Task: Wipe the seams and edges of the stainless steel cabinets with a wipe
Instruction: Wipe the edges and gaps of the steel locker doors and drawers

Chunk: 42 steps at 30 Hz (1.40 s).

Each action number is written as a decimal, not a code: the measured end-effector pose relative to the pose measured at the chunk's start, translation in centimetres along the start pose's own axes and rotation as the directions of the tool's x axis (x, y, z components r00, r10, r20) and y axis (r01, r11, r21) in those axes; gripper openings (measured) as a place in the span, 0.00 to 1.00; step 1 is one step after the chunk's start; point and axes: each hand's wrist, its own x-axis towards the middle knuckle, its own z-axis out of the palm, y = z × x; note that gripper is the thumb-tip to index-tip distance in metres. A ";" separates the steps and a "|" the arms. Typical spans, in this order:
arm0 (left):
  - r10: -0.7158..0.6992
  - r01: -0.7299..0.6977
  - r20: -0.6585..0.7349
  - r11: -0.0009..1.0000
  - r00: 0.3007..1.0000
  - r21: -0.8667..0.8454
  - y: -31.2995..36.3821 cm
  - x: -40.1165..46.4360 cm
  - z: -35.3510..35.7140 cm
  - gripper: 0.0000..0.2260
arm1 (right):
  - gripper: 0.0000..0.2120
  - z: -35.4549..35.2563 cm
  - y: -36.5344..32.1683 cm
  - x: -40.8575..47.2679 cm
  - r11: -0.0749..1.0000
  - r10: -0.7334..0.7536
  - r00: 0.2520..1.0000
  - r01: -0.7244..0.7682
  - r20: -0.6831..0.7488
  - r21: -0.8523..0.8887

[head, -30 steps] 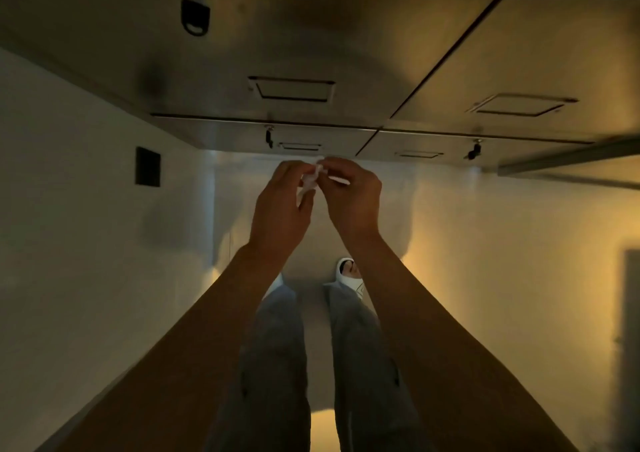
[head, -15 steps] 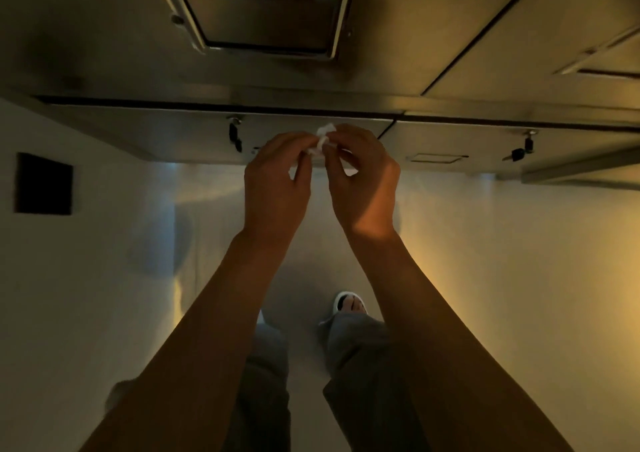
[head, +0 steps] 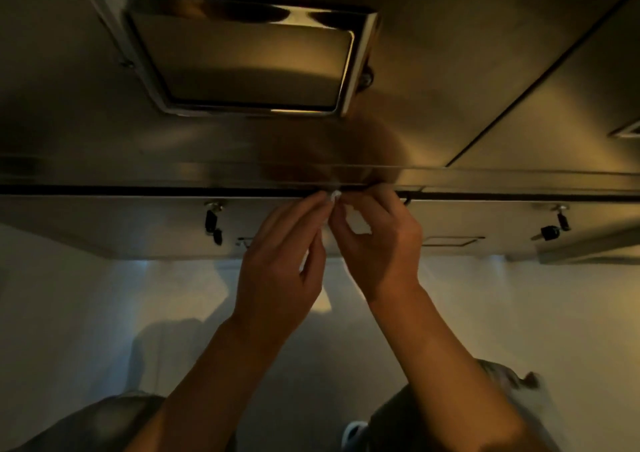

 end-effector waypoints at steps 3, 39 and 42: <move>0.071 -0.072 0.010 0.996 0.997 0.046 -0.8 -1.0 0.4 0.15 | 0.06 0.6 0.5 -0.2 0.999 -0.030 0.999 0.029 -0.022 -0.024; 0.010 -0.034 0.325 0.997 0.946 0.068 2.6 1.3 5.6 0.29 | 0.21 -4.8 1.8 -2.9 0.968 0.069 0.995 -0.050 0.069 -0.247; 0.008 -0.041 0.316 0.994 0.949 0.099 1.6 1.3 4.7 0.29 | 0.19 -3.6 1.6 -2.5 0.967 0.059 0.997 -0.046 0.043 -0.249</move>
